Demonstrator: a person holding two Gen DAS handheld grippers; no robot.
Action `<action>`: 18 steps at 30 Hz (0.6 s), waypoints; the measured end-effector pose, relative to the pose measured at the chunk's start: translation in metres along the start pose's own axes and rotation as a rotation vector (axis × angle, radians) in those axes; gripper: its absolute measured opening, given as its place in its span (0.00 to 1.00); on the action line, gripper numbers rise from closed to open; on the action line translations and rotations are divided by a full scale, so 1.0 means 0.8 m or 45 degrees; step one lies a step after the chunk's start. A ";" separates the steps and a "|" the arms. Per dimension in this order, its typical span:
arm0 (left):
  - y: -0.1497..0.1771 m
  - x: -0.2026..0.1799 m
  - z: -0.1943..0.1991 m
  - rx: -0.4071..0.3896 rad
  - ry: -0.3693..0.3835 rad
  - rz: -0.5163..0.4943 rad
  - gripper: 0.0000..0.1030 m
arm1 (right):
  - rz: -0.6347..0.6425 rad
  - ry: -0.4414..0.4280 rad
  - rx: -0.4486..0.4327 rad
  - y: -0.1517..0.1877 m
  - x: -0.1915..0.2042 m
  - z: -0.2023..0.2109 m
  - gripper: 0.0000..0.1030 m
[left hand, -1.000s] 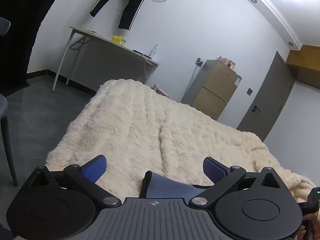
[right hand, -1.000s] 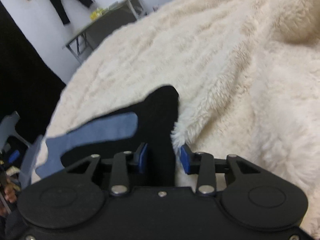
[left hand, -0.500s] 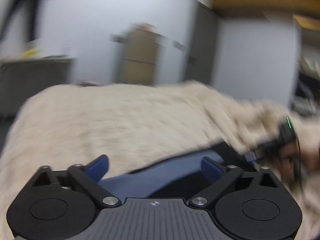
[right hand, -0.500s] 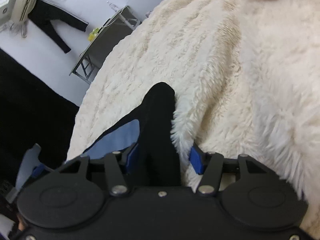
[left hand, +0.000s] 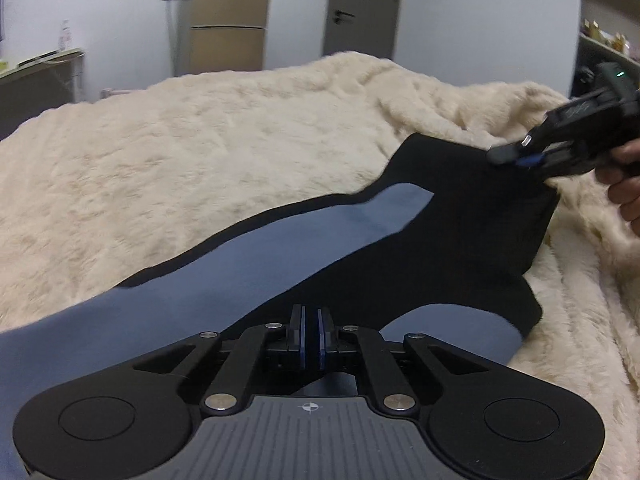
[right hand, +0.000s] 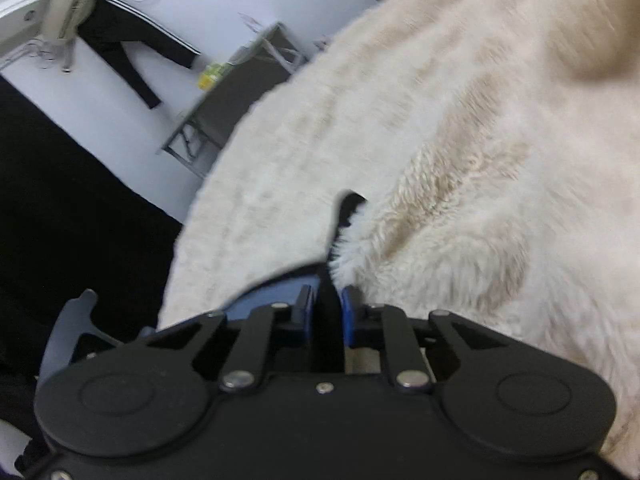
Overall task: Fold clothes
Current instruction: 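Grasp the black pants edge with the right gripper while the left gripper grasps grey-blue fabric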
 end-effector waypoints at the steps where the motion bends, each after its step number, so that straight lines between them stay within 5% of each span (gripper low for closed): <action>1: 0.002 0.003 0.000 -0.002 0.001 0.012 0.06 | 0.031 -0.019 0.016 -0.002 0.014 0.000 0.07; 5: 0.003 0.006 -0.001 -0.007 0.007 0.041 0.06 | 0.165 -0.016 0.074 0.000 0.055 -0.012 0.10; 9: 0.003 0.004 0.003 -0.012 0.006 0.043 0.06 | 0.221 0.089 0.097 0.002 0.044 -0.022 0.17; 12: 0.004 0.002 0.007 -0.014 0.013 0.046 0.09 | 0.298 0.207 0.109 0.004 0.025 -0.029 0.37; 18: 0.004 -0.003 0.008 -0.024 0.033 0.034 0.20 | 0.143 0.181 0.202 0.023 -0.027 -0.045 0.49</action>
Point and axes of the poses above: each gripper's, at about its wrist camera, not at the fingertips, and z roughly against the way its jaws point, x to its left, y to its underside, the point moved 9 cm from there along -z, roughly the way its jaws point, and after that the axes turned 2 degrees about -z, right-handed, at the moved point
